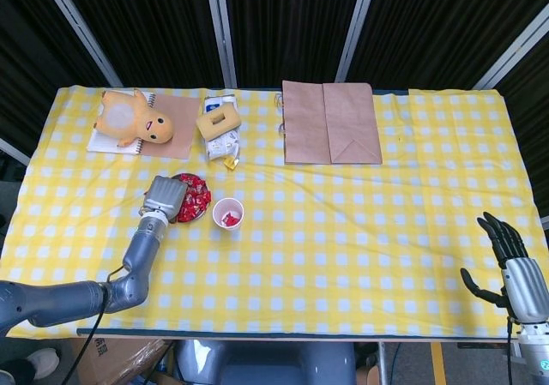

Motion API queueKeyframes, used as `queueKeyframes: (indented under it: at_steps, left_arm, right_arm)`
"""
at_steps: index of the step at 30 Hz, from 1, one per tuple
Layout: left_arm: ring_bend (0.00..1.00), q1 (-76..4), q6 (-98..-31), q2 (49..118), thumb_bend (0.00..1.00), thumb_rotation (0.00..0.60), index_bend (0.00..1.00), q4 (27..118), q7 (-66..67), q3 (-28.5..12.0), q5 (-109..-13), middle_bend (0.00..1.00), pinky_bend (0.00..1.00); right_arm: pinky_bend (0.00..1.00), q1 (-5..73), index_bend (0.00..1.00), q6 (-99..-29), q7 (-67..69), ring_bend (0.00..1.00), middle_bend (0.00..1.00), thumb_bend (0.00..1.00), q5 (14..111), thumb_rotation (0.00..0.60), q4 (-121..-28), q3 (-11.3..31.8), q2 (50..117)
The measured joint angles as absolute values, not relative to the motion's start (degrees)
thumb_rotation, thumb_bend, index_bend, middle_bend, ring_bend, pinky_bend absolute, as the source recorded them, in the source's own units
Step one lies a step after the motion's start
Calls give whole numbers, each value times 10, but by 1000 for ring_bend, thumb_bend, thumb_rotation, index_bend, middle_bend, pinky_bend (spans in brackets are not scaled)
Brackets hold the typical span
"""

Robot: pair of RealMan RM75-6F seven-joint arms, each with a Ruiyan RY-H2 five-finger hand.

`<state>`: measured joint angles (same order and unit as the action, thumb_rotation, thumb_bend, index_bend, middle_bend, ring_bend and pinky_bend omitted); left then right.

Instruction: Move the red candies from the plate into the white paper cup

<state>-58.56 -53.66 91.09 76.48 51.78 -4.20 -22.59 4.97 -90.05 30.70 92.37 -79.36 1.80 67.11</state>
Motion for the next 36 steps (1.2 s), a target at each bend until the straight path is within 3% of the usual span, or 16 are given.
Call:
queueKeyframes:
  at_steps: [10, 27, 36]
  left_arm:
    - [958, -590, -533, 904, 273, 600, 353, 770, 528, -43, -219, 321, 966]
    - [958, -587, -536, 902, 274, 600, 370, 762, 539, -37, -190, 335, 966]
    - [958, -589, -530, 923, 319, 600, 420, 743, 534, -41, -199, 403, 970]
  right_arm:
    - [0, 49, 0, -901, 307, 0, 0, 424, 923, 600, -794, 19, 671]
    - [0, 49, 0, -901, 307, 0, 0, 424, 923, 600, -794, 18, 671]
    - [0, 49, 0, -901, 309, 0, 0, 423, 923, 600, -794, 19, 670]
